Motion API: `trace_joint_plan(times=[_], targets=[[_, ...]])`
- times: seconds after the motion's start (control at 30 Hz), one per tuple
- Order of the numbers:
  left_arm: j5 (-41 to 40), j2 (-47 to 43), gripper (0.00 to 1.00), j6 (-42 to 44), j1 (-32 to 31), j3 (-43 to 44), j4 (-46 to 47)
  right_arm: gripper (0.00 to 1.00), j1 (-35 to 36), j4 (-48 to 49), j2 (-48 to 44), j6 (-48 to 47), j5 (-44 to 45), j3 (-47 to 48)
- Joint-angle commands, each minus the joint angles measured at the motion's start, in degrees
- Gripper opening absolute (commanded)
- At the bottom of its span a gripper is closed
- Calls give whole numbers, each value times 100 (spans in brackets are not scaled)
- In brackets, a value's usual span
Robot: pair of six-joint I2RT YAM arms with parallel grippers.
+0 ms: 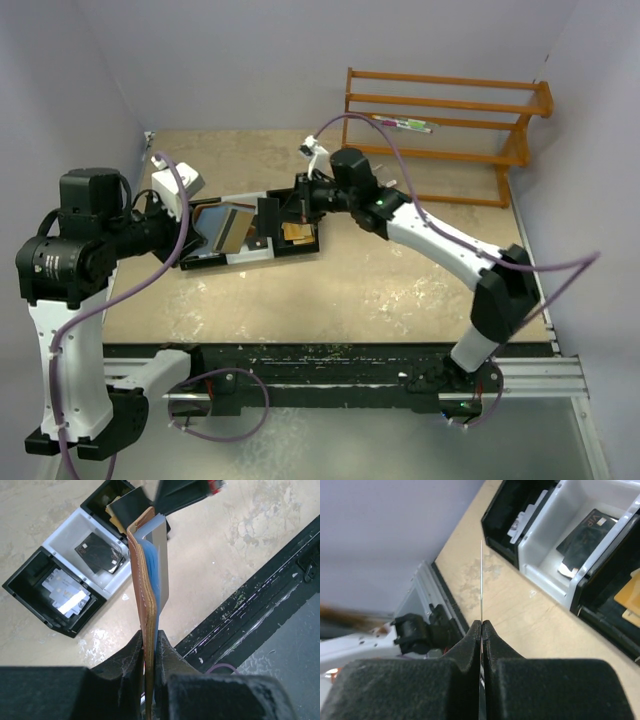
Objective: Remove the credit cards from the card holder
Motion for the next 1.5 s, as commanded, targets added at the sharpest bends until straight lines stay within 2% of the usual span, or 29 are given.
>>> trace_joint_plan(times=[0.0,0.3,0.47,0.9,1.03,1.2,1.37,1.47], targets=[[331,-118,3,46,-10,365,159,0,187,-102,785,-182,366,935],[952,-163,3,21,-10,520,-1,0,285,-380,2558,-49,774,2227],[1288,-181,4,21,-10,632,-149,0,289,-578,3178,-20,772,2824],[1620,-150,4,30,-10,825,-236,0,285,-837,3591,-100,871,3306],[1640,-124,3,13,-10,888,-250,10,285,-890,3519,-150,917,3277],[1654,-102,3,-11,-10,961,-246,31,278,-955,3348,-190,1033,3208],[1657,-84,3,-46,-10,985,-209,38,276,-735,2791,-204,1085,2846],[1646,-79,2,-131,-10,982,-131,47,277,-336,2142,-183,918,2360]])
